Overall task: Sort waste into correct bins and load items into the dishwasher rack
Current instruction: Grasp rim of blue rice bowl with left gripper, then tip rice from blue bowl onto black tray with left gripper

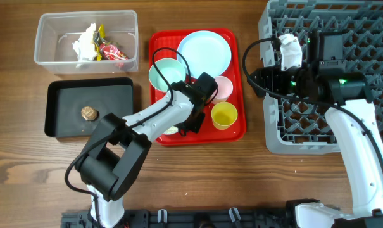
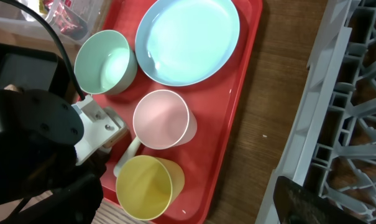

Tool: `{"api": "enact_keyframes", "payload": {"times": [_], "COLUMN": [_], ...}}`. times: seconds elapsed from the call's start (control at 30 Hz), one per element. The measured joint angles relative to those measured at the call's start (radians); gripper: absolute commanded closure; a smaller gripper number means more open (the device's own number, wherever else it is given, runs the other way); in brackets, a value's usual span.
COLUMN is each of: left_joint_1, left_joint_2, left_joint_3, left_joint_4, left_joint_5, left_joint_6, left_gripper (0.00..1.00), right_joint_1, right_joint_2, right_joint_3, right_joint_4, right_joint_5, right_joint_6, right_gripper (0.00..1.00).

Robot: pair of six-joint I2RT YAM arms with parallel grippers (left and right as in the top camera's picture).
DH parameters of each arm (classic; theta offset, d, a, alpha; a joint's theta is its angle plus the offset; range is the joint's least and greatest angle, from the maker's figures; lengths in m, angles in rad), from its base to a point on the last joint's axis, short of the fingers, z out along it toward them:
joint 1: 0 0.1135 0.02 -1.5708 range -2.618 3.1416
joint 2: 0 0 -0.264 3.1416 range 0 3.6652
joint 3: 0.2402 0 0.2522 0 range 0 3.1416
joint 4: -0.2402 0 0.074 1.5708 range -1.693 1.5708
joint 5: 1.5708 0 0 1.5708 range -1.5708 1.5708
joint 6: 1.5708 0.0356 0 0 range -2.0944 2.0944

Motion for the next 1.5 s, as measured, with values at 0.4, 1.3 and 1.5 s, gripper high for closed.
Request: {"api": "enact_keyframes", "payload": {"times": [0.4, 1.3, 1.5], "left_joint_1": [0.000, 0.772, 0.894], "left_joint_2": [-0.038, -0.284, -0.188], "left_joint_3": [0.018, 0.110, 0.111], "left_joint_4": [-0.019, -0.177, -0.278], "left_joint_5": [0.004, 0.698, 0.945], "left_joint_6": [-0.007, 0.157, 0.340], "left_gripper": [0.96, 0.96, 0.96], "right_joint_1": [0.000, 0.000, 0.000], "right_joint_2": [0.000, 0.000, 0.000], "right_joint_3": [0.000, 0.000, 0.000], "right_joint_4": [0.000, 0.000, 0.000], "right_joint_5": [0.001, 0.021, 0.023], "right_joint_6": [0.000, 0.000, 0.000], "right_gripper": [0.09, 0.09, 0.09]}}
